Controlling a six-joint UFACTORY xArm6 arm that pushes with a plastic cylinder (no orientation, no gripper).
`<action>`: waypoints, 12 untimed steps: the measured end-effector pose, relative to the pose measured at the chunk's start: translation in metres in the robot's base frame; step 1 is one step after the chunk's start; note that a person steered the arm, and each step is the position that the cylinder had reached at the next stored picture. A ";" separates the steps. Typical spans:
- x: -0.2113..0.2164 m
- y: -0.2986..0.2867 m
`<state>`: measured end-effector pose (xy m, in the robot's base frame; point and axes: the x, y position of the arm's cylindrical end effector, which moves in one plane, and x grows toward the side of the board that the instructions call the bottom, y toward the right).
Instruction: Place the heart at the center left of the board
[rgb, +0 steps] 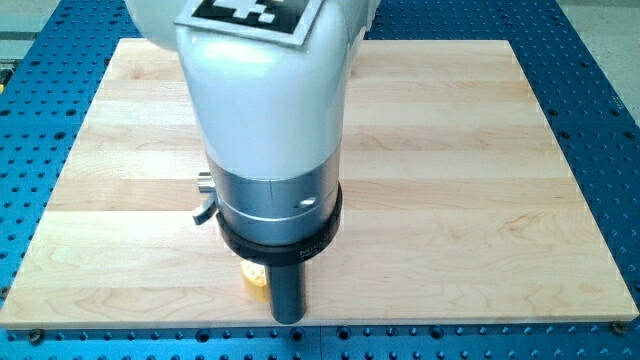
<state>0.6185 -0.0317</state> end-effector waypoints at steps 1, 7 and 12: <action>-0.001 -0.046; -0.099 -0.116; -0.085 -0.163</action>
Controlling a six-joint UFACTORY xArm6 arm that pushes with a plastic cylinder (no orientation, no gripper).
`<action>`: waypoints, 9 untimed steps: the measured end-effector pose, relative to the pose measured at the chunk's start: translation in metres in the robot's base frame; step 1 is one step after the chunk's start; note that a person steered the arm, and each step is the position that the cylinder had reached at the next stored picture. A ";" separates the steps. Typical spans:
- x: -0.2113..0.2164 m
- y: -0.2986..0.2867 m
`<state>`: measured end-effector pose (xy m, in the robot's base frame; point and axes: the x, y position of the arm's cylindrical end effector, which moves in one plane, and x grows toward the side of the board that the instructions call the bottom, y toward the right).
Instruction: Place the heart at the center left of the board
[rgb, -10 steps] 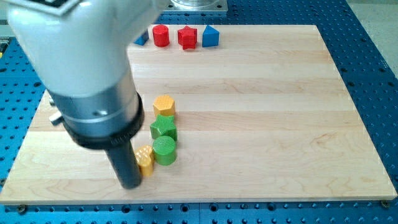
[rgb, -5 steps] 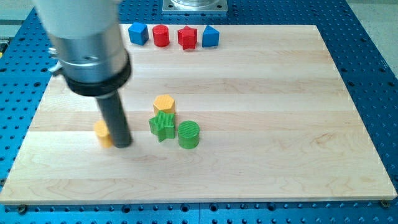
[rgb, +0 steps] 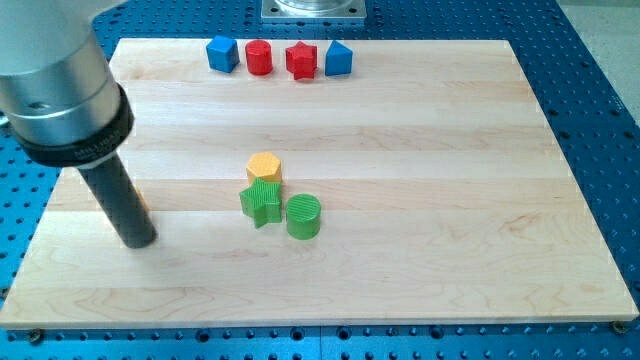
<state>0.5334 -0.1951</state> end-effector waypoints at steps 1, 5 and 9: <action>0.000 -0.027; -0.086 0.000; -0.223 -0.014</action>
